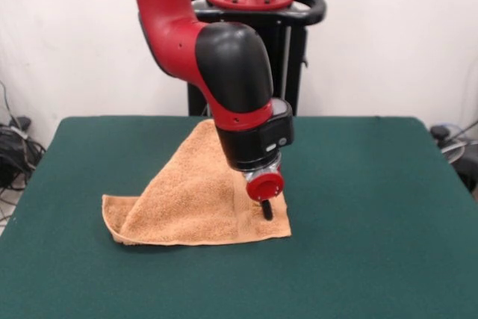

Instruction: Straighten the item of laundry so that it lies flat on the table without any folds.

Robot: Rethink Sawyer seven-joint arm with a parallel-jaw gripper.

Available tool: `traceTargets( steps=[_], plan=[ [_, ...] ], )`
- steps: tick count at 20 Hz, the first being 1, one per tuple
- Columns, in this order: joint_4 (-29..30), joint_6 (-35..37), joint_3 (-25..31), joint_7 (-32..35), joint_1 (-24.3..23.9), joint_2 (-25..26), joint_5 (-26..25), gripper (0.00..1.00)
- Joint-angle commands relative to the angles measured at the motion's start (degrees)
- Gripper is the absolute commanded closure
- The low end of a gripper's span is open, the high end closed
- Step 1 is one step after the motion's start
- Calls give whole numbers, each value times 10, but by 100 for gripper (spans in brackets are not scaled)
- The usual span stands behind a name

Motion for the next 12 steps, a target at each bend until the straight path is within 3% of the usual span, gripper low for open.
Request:
traceTargets(
  steps=[1,12],
  plan=[
    [-25,-34,77,150,-1,21,53,100],
    [-20,44,69,150,0,-32,88,100]
  ],
)
